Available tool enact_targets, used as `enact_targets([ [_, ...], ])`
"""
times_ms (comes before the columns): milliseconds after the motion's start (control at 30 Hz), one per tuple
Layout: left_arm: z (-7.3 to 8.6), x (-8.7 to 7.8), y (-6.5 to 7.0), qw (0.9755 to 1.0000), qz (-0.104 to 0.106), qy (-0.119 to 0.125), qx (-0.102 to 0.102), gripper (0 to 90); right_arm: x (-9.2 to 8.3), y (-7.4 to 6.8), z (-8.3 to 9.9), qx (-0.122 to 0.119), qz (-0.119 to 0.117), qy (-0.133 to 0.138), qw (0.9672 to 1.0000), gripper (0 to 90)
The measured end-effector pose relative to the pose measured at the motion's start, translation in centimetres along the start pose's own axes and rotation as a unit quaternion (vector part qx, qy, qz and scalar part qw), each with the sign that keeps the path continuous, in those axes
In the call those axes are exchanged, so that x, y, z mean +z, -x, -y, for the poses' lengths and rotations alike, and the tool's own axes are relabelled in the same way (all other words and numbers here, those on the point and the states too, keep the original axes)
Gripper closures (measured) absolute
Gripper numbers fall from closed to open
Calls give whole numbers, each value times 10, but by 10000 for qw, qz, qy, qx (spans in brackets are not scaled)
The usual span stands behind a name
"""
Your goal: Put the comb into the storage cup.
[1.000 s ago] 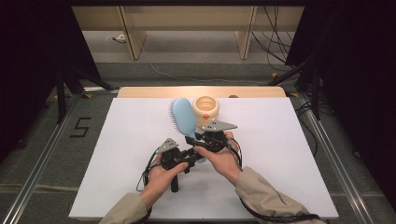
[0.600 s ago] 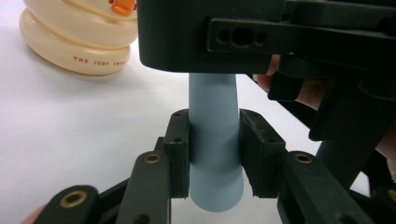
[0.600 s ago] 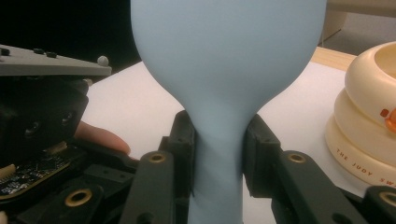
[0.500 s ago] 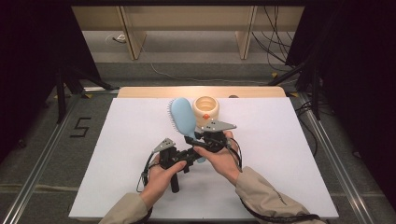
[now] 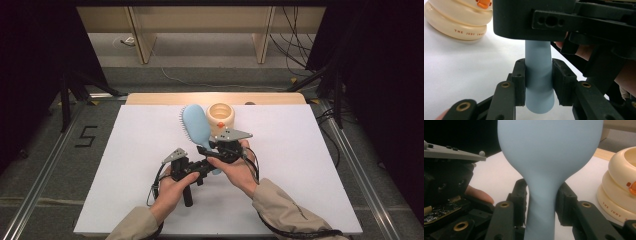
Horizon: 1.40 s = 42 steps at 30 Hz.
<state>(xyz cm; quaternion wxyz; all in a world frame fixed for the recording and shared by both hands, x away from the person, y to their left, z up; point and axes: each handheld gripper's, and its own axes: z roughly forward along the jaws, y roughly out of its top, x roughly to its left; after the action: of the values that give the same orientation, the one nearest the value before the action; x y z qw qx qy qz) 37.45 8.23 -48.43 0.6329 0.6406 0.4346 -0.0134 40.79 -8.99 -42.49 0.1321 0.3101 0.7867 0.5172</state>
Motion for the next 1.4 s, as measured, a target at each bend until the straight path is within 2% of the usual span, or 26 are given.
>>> enact_targets([
  [367,-1,0,0,10000,30,40,52,652,0,1,-1,60,-24,-120,9999,538],
  [567,-1,-1,1,9999,42,46,118,652,0,0,-3,120,-108,-208,9997,348],
  [700,-1,-1,1,9999,36,49,133,652,-1,-1,-5,165,-74,-185,9997,249],
  [833,-1,-1,2,9999,30,48,141,652,-5,-1,-8,150,-70,-142,9998,187],
  [1000,-1,-1,1,9999,22,40,158,652,-8,-1,-11,61,-101,-183,9998,153],
  [1400,-1,-1,1,9999,17,35,166,652,-16,1,-19,23,-56,-115,9999,67],
])
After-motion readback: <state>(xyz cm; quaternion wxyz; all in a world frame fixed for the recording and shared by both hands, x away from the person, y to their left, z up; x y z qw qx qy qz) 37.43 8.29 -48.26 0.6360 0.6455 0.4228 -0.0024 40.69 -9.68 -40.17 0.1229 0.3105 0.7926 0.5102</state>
